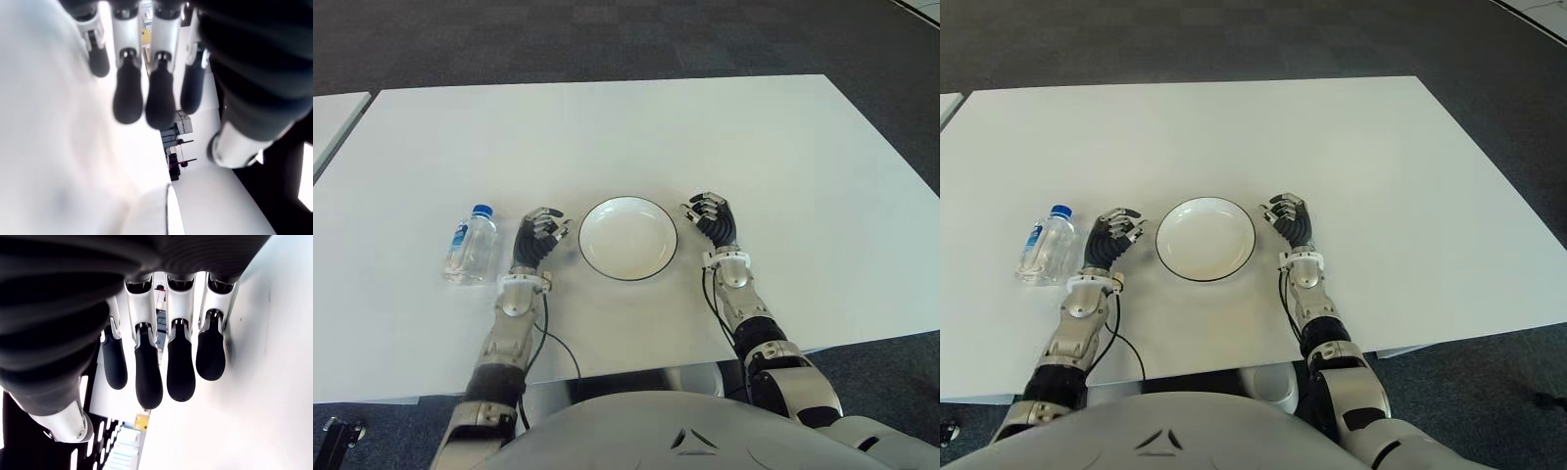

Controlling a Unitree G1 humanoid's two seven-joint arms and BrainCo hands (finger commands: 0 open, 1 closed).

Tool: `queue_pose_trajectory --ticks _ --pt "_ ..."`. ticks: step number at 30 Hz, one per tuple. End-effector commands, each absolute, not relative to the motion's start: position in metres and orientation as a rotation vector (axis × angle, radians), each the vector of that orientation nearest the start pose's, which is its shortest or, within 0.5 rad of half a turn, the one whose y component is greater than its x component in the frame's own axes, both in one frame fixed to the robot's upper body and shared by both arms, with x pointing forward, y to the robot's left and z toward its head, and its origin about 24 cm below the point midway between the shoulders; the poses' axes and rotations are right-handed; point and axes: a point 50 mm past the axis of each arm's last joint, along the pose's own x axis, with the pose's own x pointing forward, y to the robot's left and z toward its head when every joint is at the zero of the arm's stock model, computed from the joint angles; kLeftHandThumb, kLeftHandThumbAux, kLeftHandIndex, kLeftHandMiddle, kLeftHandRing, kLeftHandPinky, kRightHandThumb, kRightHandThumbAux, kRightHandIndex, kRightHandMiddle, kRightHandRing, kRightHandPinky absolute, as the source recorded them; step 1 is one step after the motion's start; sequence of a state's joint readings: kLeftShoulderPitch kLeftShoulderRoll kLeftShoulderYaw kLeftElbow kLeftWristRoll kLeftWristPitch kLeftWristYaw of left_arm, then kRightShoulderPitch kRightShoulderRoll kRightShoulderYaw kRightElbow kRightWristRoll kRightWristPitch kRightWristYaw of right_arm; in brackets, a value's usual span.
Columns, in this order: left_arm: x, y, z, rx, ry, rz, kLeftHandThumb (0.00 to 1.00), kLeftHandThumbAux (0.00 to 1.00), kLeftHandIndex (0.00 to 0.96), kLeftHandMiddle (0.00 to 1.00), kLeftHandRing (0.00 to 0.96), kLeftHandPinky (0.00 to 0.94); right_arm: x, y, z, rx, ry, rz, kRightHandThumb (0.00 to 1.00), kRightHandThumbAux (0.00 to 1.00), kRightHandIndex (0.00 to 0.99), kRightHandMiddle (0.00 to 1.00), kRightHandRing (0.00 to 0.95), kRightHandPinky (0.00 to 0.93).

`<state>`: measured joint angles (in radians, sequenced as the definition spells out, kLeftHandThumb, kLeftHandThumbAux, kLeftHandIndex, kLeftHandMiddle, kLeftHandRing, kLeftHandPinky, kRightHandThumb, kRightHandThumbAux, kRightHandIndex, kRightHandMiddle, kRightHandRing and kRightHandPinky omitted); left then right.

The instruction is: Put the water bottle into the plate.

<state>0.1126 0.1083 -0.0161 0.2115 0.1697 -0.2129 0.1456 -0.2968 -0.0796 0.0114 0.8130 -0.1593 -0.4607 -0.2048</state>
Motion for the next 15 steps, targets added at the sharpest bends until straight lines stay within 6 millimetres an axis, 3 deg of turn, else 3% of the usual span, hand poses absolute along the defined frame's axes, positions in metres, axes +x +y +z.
queue_pose_trajectory --ticks 1,5,11,12,14,15 --pt "0.212 0.174 0.004 0.436 0.044 0.143 0.709 0.716 0.437 0.728 0.737 0.759 0.279 -0.158 -0.029 -0.236 0.095 -0.066 0.707 0.73 0.433 0.619 0.63 0.636" --pt "0.21 0.173 0.013 0.588 -0.017 0.208 0.71 0.717 0.437 0.749 0.754 0.764 0.279 -0.158 -0.029 -0.237 0.094 -0.063 0.707 0.73 0.433 0.617 0.628 0.634" --pt "0.205 0.176 0.027 0.843 -0.108 0.338 0.71 0.717 0.435 0.731 0.723 0.688 0.28 -0.157 -0.029 -0.24 0.094 -0.061 0.707 0.73 0.433 0.619 0.629 0.635" --pt "0.204 0.176 0.03 0.871 -0.119 0.355 0.756 0.703 0.43 0.642 0.674 0.636 0.28 -0.158 -0.029 -0.24 0.094 -0.061 0.707 0.73 0.433 0.619 0.63 0.635" --pt "0.202 0.177 0.034 0.91 -0.128 0.383 0.796 0.69 0.426 0.564 0.63 0.59 0.28 -0.158 -0.029 -0.24 0.095 -0.06 0.707 0.73 0.433 0.619 0.63 0.634" --pt "0.201 0.178 0.036 0.927 -0.128 0.399 0.811 0.685 0.436 0.52 0.553 0.521 0.28 -0.158 -0.029 -0.238 0.095 -0.059 0.707 0.73 0.433 0.62 0.63 0.635"
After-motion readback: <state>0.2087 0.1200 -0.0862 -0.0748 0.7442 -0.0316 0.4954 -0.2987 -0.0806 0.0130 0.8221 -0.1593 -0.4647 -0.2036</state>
